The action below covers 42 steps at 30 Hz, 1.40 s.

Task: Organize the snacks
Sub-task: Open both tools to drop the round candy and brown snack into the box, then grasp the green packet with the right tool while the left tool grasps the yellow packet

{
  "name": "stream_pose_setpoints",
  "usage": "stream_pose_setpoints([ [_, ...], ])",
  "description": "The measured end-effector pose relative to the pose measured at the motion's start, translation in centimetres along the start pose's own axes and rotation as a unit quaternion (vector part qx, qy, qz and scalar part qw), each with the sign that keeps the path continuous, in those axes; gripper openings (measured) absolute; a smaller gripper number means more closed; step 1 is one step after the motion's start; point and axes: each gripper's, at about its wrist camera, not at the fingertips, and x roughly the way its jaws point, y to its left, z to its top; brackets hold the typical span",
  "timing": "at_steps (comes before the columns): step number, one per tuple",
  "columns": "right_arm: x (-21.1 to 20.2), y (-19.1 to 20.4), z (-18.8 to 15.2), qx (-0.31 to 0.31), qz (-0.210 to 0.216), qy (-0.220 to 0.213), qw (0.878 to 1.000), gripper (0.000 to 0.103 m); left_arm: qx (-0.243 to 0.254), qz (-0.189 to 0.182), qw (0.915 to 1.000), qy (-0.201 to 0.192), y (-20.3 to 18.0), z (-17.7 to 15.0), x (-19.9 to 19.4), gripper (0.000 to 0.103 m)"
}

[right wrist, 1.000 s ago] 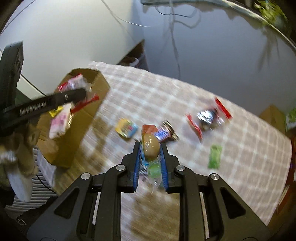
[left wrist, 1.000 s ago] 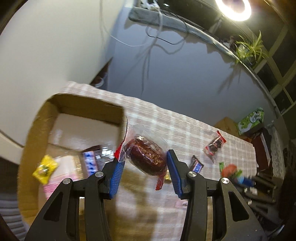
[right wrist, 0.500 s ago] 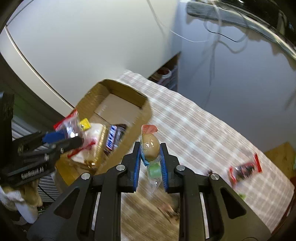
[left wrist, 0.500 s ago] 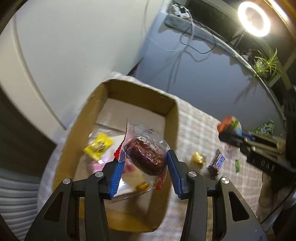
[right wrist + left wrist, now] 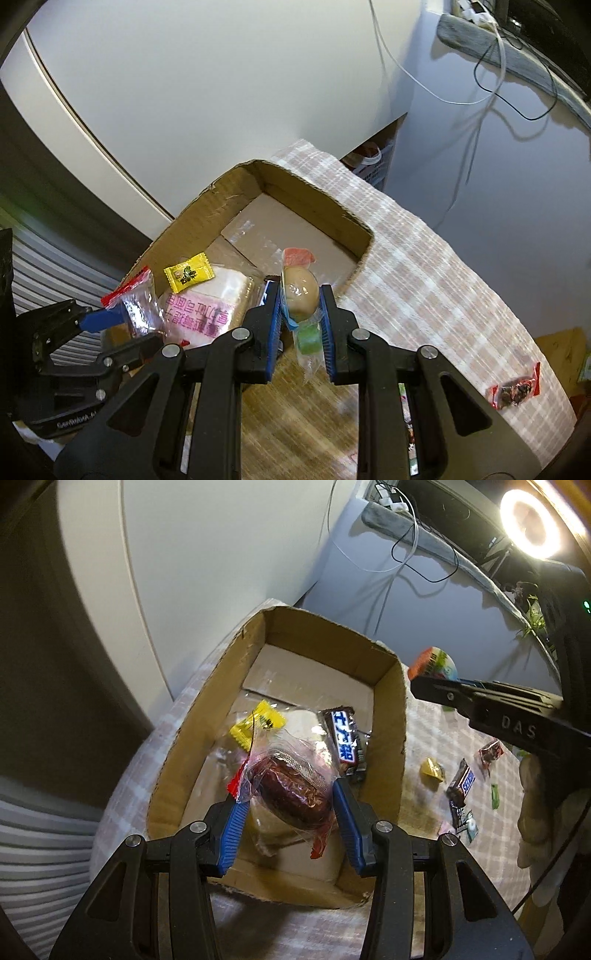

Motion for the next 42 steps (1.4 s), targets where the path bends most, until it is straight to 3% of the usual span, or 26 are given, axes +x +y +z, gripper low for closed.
stream_pose_setpoints([
  [16, 0.6, 1.5, 0.3, -0.010, 0.001, 0.004, 1.000, 0.022, 0.014, 0.014, 0.9998, -0.002, 0.3, -0.4, -0.4, 0.047],
  [20, 0.0, 1.5, 0.4, -0.012, -0.008, -0.006, 1.000, 0.058, 0.020, 0.015, 0.9997, -0.005, 0.0, -0.2, -0.5, 0.050],
  [23, -0.5, 1.2, 0.4, -0.007, -0.007, -0.012, 1.000, 0.063, 0.028, 0.017, 0.9994, -0.008, -0.3, -0.2, -0.6, 0.061],
  [26, -0.9, 0.7, 0.2, 0.000, -0.015, -0.017, 1.000, 0.074, 0.034, 0.019, 0.9992, -0.008, -0.5, 0.0, -0.7, 0.062],
  [35, -3.9, -3.2, -1.8, 0.047, -0.035, -0.031, 0.998, 0.079, 0.070, -0.003, 0.9975, -0.010, -3.0, 0.0, -0.8, 0.062],
  [42, -7.2, -9.2, -5.8, 0.114, -0.070, -0.033, 0.991, 0.080, 0.100, -0.036, 0.9943, 0.005, -6.7, -0.1, -0.4, 0.062],
])
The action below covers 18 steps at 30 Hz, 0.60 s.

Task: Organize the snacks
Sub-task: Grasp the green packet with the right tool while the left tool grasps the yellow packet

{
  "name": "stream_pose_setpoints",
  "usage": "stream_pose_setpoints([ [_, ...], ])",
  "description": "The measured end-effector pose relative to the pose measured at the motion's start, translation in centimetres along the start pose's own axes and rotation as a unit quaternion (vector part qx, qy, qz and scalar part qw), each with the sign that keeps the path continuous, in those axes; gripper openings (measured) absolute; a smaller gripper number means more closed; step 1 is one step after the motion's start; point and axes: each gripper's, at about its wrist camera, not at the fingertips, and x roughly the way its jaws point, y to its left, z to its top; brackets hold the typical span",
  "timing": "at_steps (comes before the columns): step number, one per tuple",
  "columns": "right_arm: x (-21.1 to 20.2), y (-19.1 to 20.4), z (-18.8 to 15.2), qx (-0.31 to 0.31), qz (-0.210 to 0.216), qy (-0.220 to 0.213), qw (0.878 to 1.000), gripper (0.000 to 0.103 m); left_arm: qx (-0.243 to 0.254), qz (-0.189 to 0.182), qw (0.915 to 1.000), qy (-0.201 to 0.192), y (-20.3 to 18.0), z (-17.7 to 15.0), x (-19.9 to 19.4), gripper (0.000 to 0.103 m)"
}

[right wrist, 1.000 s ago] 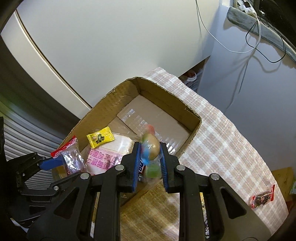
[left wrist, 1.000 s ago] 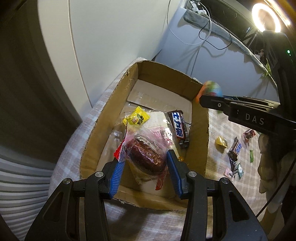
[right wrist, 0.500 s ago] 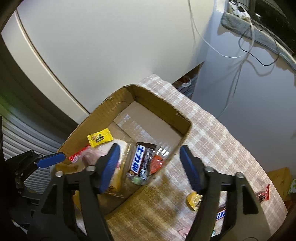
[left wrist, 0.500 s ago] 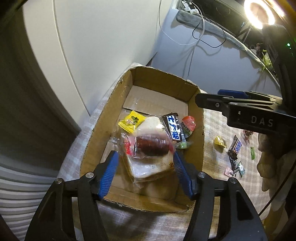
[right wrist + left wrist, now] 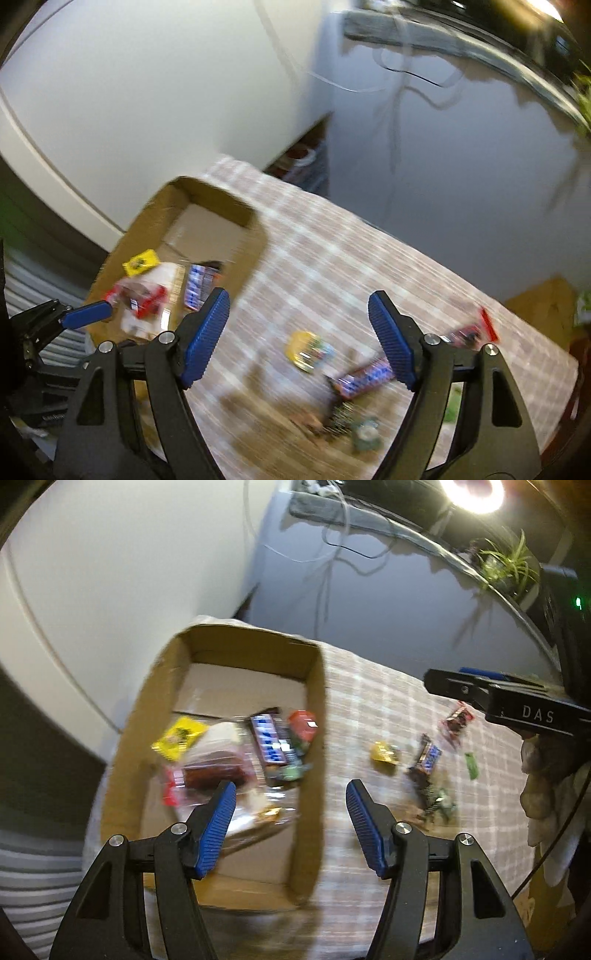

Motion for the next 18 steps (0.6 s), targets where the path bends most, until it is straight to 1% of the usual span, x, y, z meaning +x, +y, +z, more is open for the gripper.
stream_pose_setpoints([
  [5, -0.9, -5.2, -2.5, 0.041, -0.032, 0.008, 0.999, 0.080, 0.020, -0.024, 0.9994, 0.015, -2.7, 0.2, 1.4, 0.062],
  [10, -1.0, -9.5, -5.2, 0.085, -0.058, 0.027, 0.994, 0.080, 0.046, -0.049, 0.9970, 0.036, -6.0, 0.3, 3.4, 0.062],
  [14, -0.6, -11.9, -7.6, 0.109, -0.072, 0.041, 0.991, 0.080, 0.044, -0.062, 0.9957, 0.053, -7.4, 0.6, 5.5, 0.060],
  [18, 0.1, -13.4, -9.5, 0.125, -0.077, 0.055, 0.988, 0.080, 0.040, -0.061, 0.9950, 0.068, -8.2, 0.7, 7.6, 0.059],
])
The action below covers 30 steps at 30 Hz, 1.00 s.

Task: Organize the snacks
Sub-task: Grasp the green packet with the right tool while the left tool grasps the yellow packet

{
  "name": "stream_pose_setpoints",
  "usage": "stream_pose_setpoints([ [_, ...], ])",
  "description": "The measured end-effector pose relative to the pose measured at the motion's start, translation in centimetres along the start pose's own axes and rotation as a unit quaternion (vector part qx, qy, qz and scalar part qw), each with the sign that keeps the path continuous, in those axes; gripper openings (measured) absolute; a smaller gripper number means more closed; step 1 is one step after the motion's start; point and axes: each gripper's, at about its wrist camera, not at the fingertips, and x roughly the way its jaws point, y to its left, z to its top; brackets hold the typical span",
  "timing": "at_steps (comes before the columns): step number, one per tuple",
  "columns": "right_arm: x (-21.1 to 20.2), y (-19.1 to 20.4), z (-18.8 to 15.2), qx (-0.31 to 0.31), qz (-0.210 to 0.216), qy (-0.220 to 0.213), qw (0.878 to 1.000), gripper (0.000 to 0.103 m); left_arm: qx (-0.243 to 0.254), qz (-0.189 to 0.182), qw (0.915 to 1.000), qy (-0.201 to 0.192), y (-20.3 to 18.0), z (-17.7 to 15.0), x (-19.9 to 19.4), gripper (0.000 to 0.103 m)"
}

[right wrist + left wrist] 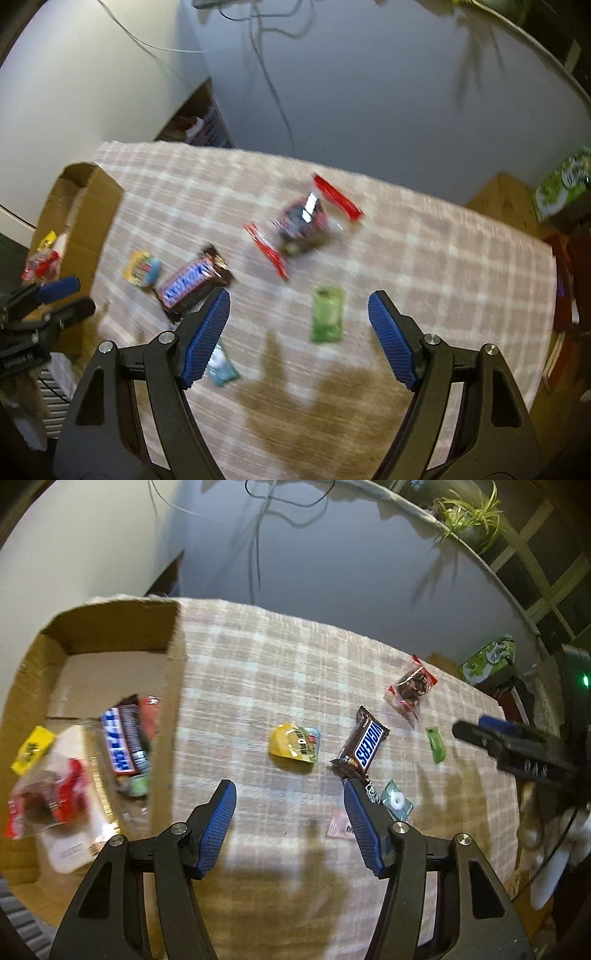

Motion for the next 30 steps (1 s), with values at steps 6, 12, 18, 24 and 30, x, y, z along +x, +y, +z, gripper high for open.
stream_pose_setpoints([
  [6, 1.4, -1.9, -1.0, 0.018, 0.006, 0.014, 1.000, 0.079, 0.009, 0.009, 0.9997, 0.019, -0.6, 0.4, 2.5, 0.054],
  [12, 3.3, -2.4, -0.9, 0.021, 0.009, 0.029, 0.999, 0.063, 0.023, 0.023, 0.9991, 0.027, -0.6, 0.7, 4.1, 0.049],
  [18, 4.7, -1.5, -0.7, -0.003, -0.004, 0.038, 0.999, 0.058, 0.031, 0.033, 0.9986, 0.028, -0.5, 1.1, 5.3, 0.046],
  [24, 5.0, -1.6, -1.0, -0.005, -0.009, 0.044, 0.999, 0.052, 0.038, 0.029, 0.9985, 0.028, -0.9, 1.8, 5.8, 0.046],
  [30, 5.6, -1.1, -0.5, -0.008, -0.012, 0.046, 0.999, 0.051, 0.071, 0.028, 0.9968, 0.024, -2.6, 2.6, 5.9, 0.046],
])
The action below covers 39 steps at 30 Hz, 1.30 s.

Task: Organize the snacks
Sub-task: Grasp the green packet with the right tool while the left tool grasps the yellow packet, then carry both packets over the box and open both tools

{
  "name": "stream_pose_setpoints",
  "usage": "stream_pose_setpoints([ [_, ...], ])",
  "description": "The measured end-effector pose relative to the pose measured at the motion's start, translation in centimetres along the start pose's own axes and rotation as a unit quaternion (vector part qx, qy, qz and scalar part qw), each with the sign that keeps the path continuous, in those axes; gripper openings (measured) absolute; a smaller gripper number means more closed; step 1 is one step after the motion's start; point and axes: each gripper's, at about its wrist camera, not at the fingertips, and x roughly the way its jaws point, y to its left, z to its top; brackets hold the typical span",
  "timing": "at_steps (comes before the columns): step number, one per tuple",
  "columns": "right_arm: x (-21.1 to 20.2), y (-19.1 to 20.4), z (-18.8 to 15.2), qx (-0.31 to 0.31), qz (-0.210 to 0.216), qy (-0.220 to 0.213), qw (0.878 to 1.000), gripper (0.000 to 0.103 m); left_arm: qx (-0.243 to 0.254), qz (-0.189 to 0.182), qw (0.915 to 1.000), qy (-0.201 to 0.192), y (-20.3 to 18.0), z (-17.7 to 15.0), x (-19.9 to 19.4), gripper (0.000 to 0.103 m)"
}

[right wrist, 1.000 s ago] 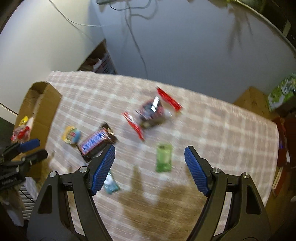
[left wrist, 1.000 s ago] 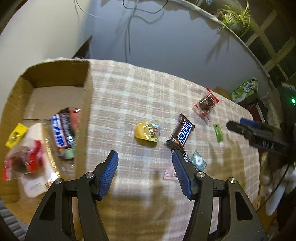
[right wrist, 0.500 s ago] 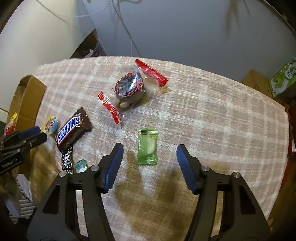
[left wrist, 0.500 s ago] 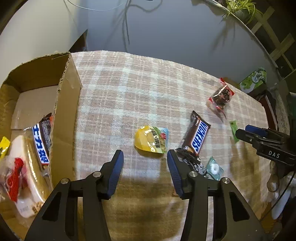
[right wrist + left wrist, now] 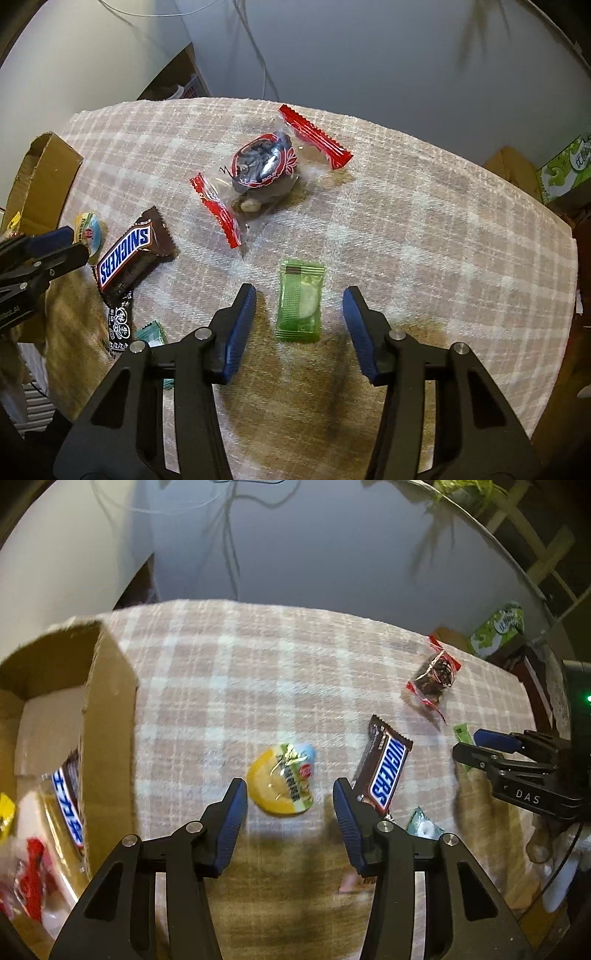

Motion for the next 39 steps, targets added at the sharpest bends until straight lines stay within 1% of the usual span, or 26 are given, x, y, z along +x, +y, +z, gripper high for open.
stream_pose_setpoints([
  [1, 0.1, 0.1, 0.0, -0.001, -0.002, 0.000, 1.000, 0.050, 0.004, 0.006, 1.0000, 0.000, -0.1, 0.2, 0.2, 0.046],
  [4, 0.2, 0.2, 0.0, -0.004, -0.008, 0.001, 1.000, 0.041, -0.007, 0.005, 1.0000, 0.005, 0.1, 0.6, 0.7, 0.046],
  [6, 0.1, 0.2, 0.0, -0.004, -0.009, 0.002, 1.000, 0.035, -0.002, 0.009, 0.9999, 0.006, -0.1, 0.6, 1.1, 0.037],
  [8, -0.1, -0.1, 0.0, -0.005, -0.011, 0.002, 1.000, 0.032, 0.002, 0.008, 0.9999, 0.008, -0.2, 0.6, 1.4, 0.036],
  [9, -0.1, -0.2, 0.1, -0.006, -0.011, 0.002, 1.000, 0.030, 0.006, 0.009, 0.9999, 0.008, -0.4, 0.4, 1.5, 0.033],
  [11, -0.2, -0.2, 0.1, -0.007, -0.012, 0.002, 1.000, 0.026, 0.018, 0.018, 0.9997, 0.005, -0.7, 0.4, 1.8, 0.031],
  [12, -0.2, -0.2, 0.0, -0.006, -0.009, 0.002, 1.000, 0.025, 0.021, 0.019, 0.9996, 0.003, -0.9, 0.3, 1.9, 0.028],
  [15, -0.4, -0.5, -0.1, 0.000, -0.006, -0.001, 1.000, 0.022, 0.021, 0.017, 0.9996, 0.002, -1.0, 0.3, 1.9, 0.025],
  [23, -0.1, -1.2, -0.4, 0.018, 0.005, -0.007, 1.000, 0.022, 0.001, -0.002, 1.0000, 0.000, -0.4, 0.3, 1.4, 0.022],
  [29, -1.2, -1.1, -0.4, 0.021, 0.005, -0.015, 1.000, 0.022, -0.014, -0.014, 0.9998, -0.005, 0.2, 0.1, 0.2, 0.022],
  [36, -3.8, -0.1, 0.4, 0.011, 0.014, -0.034, 0.999, 0.022, -0.027, -0.025, 0.9991, -0.023, 1.9, -0.3, -3.0, 0.022],
  [39, -4.9, 1.1, 1.2, -0.001, 0.022, -0.046, 0.999, 0.022, -0.028, -0.021, 0.9988, -0.035, 2.4, -0.6, -4.7, 0.022],
])
